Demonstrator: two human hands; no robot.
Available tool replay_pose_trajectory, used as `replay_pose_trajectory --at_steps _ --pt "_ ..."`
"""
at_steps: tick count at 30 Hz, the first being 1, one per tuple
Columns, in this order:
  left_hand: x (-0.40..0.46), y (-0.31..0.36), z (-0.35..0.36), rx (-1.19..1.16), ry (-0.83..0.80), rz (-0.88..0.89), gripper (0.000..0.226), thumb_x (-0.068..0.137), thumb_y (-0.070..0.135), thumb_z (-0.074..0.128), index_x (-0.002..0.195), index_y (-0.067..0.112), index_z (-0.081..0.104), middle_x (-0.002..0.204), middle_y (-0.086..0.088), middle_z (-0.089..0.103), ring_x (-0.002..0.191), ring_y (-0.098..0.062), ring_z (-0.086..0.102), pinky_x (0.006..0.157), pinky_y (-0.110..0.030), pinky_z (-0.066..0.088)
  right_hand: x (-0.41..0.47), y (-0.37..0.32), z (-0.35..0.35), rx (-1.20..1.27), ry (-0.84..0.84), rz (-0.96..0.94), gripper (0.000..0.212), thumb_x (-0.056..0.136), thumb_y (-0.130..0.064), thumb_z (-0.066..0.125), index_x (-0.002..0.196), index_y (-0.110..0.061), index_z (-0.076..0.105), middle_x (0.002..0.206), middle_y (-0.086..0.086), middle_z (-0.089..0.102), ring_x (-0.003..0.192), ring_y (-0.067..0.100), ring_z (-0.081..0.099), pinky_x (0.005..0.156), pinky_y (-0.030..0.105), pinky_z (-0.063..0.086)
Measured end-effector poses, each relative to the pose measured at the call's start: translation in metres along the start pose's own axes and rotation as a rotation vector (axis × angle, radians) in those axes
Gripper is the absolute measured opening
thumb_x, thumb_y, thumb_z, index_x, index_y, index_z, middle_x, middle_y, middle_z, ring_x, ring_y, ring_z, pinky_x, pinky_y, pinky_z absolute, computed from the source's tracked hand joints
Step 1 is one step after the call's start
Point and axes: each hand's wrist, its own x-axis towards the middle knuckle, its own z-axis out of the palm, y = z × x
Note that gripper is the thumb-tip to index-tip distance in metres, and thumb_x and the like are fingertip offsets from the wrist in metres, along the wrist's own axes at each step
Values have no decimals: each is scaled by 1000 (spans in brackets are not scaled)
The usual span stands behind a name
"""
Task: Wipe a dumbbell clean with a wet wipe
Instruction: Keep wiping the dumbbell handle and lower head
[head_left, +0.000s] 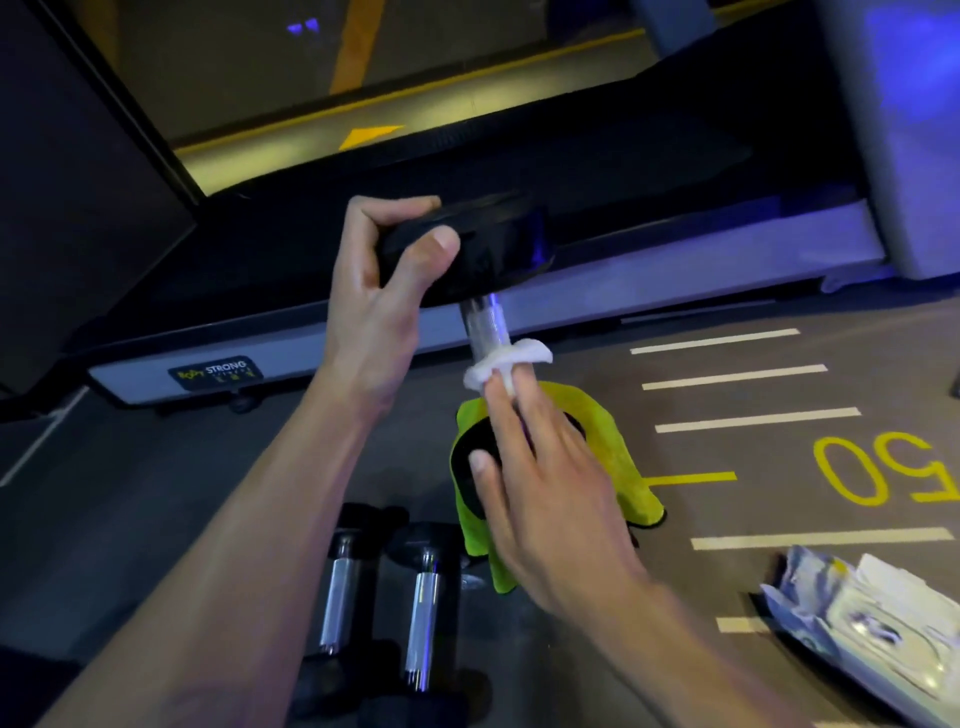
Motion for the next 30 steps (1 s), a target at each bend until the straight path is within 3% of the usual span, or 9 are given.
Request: replay_pose_trajectory --at_steps 4,8,12,15,17,20,23,27,30 --pt "0 3 0 42 -26 -7 35 84 44 67 112 24 59 135 -13 63 117 -17 62 99 -35 52 39 0 -10 36 46 -7 60 107 -38 32 158 -7 31 164 18 29 149 30 34 119 33 30" --pt "7 13 -5 221 -48 -9 44 81 57 73 109 26 58 125 1 69 108 -2 64 93 -22 50 26 3 -8 60 -31 -21 57 108 -36 32 159 -11 32 167 12 25 149 26 34 119 34 33" --pt "9 22 -10 365 -38 12 47 77 62 80 99 30 54 114 12 73 101 -5 70 88 -28 57 -15 29 -11 30 -32 -84 43 105 -30 39 140 -15 59 142 2 57 132 20 54 119 40 36" --pt "8 22 -10 351 -39 17 45 77 59 82 99 30 55 118 10 74 106 -9 71 94 -36 59 -18 36 -19 77 -5 -53 34 104 -29 41 124 -23 68 126 -11 63 122 11 59 120 40 34" --pt "8 22 -6 329 -27 17 50 76 58 82 103 23 57 120 9 74 107 -7 71 93 -31 58 -14 31 -19 126 17 -13 32 103 -28 42 117 -25 70 121 -14 65 117 9 61 121 38 32" --pt "8 23 0 319 -19 15 51 76 57 82 104 22 58 119 11 74 105 -1 70 88 -17 53 -11 22 -16 175 -1 40 33 104 -31 40 125 -20 64 129 -9 64 125 12 56 124 34 25" --pt "8 19 1 300 -14 24 44 77 55 82 101 27 57 121 10 73 107 -2 70 89 -18 53 4 12 -26 280 -81 70 39 106 -33 37 138 -18 54 141 -5 60 132 13 51 124 29 21" --pt "6 19 -1 303 -7 55 45 80 54 81 104 24 57 121 8 72 107 1 68 87 -14 50 51 4 -36 439 -55 65 50 107 -30 37 156 -18 38 162 0 41 150 9 33 125 26 21" --pt "7 17 -7 288 20 39 39 78 55 81 98 31 56 120 8 73 106 1 68 88 -16 52 34 16 -28 341 -113 11 52 106 -31 34 154 -13 45 160 3 43 149 10 36 125 29 23"
